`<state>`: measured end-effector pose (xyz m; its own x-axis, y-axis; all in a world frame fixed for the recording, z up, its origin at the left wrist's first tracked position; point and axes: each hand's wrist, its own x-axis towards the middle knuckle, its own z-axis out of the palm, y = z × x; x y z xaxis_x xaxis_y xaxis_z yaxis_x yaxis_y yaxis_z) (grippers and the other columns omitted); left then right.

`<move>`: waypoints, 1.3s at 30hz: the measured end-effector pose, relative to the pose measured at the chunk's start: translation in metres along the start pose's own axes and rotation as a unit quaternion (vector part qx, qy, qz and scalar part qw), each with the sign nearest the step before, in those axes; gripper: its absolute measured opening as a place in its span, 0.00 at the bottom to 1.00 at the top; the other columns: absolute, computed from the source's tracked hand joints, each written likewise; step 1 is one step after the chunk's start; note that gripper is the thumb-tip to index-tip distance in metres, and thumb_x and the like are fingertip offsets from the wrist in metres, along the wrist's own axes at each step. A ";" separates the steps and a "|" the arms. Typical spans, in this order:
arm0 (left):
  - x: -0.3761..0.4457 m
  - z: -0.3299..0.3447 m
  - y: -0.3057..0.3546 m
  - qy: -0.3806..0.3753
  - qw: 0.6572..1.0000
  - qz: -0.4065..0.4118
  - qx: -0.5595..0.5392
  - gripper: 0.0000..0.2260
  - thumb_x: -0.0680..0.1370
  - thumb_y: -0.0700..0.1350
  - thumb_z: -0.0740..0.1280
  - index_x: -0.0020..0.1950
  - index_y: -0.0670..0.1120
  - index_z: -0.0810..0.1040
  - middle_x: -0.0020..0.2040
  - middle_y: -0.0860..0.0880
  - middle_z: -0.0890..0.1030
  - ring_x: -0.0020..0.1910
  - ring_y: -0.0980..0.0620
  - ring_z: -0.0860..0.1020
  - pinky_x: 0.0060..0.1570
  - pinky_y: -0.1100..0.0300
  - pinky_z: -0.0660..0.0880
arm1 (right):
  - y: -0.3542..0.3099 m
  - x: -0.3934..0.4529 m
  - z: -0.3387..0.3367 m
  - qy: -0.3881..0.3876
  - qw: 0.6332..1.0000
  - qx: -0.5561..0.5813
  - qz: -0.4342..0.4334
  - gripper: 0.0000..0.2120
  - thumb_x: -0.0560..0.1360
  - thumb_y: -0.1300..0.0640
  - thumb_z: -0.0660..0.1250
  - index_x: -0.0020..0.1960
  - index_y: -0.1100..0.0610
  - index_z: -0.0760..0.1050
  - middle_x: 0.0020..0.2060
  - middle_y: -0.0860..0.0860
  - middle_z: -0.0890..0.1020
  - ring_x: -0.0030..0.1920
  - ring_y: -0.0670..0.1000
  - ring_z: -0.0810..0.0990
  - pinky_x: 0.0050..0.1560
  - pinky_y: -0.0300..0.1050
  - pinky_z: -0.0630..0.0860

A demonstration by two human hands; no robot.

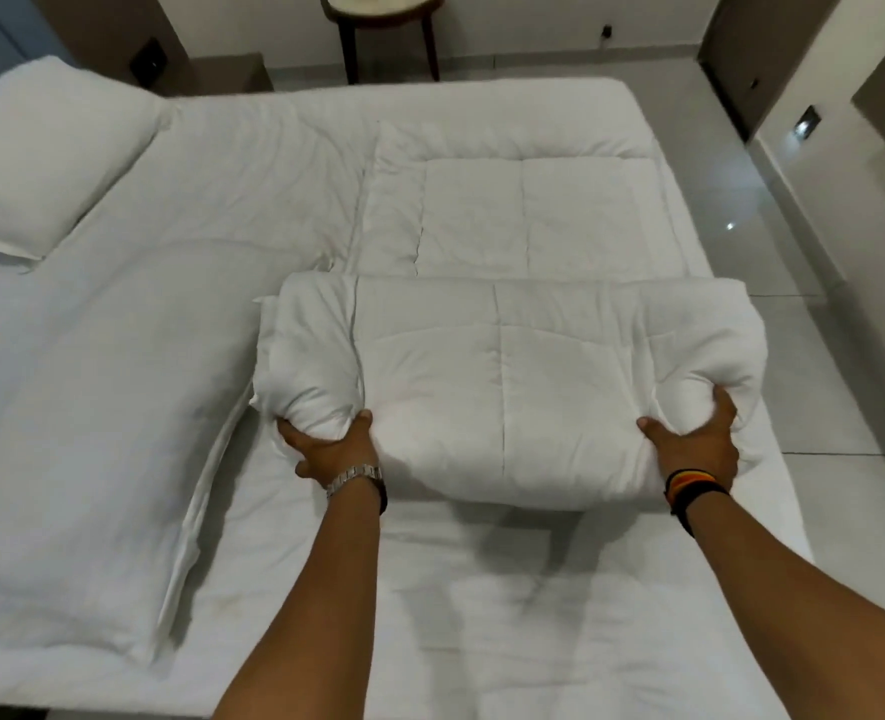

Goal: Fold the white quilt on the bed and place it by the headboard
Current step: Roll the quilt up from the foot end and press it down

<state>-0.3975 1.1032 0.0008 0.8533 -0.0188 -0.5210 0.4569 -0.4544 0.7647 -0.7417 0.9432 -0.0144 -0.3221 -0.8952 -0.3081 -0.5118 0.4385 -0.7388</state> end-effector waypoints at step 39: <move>-0.060 0.115 0.029 -0.076 0.666 0.622 0.404 0.34 0.83 0.68 0.51 0.85 0.53 0.55 0.86 0.44 0.50 0.84 0.38 0.43 0.80 0.35 0.39 | -0.098 0.061 0.018 0.030 0.831 -0.427 -0.355 0.38 0.81 0.27 0.44 0.85 0.45 0.53 0.85 0.58 0.52 0.84 0.64 0.47 0.75 0.80 0.38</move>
<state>-0.4648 0.9892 0.0108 0.3812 -0.8910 0.2467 -0.9175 -0.3319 0.2189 -0.6967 0.8439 0.0287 0.2770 -0.9582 0.0720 -0.9601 -0.2789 -0.0182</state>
